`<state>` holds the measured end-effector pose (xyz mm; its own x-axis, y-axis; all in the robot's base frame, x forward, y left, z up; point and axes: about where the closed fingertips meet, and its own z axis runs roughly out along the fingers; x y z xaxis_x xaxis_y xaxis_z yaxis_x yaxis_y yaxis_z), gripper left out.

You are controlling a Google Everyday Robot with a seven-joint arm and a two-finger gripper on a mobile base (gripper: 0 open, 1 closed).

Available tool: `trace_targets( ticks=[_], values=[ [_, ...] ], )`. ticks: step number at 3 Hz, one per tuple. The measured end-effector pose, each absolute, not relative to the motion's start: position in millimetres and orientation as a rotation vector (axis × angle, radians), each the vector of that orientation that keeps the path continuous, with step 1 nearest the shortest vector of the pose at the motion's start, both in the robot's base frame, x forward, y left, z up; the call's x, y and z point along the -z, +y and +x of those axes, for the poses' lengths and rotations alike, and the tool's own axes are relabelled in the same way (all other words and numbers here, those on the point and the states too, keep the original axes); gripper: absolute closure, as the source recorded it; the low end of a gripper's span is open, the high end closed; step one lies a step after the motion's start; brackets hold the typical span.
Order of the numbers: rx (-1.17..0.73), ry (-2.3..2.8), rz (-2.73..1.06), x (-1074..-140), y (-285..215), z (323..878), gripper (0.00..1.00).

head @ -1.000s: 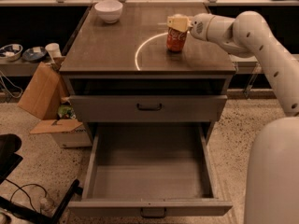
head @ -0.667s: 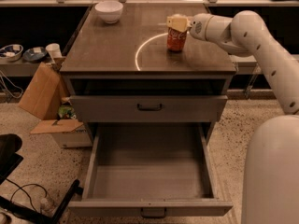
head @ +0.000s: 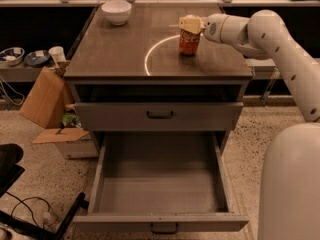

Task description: Pick coke can from middle drawer and place on counter

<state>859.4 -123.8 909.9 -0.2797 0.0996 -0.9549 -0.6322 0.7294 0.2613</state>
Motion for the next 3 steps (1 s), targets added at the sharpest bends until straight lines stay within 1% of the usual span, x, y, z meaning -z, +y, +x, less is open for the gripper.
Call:
trace_targets(
  ticks=[2, 3],
  values=[
    [-0.750, 1.719, -0.426, -909.8, -123.7, 859.5, 0.36],
    [-0.750, 1.719, -0.426, -909.8, -123.7, 859.5, 0.04]
  ],
)
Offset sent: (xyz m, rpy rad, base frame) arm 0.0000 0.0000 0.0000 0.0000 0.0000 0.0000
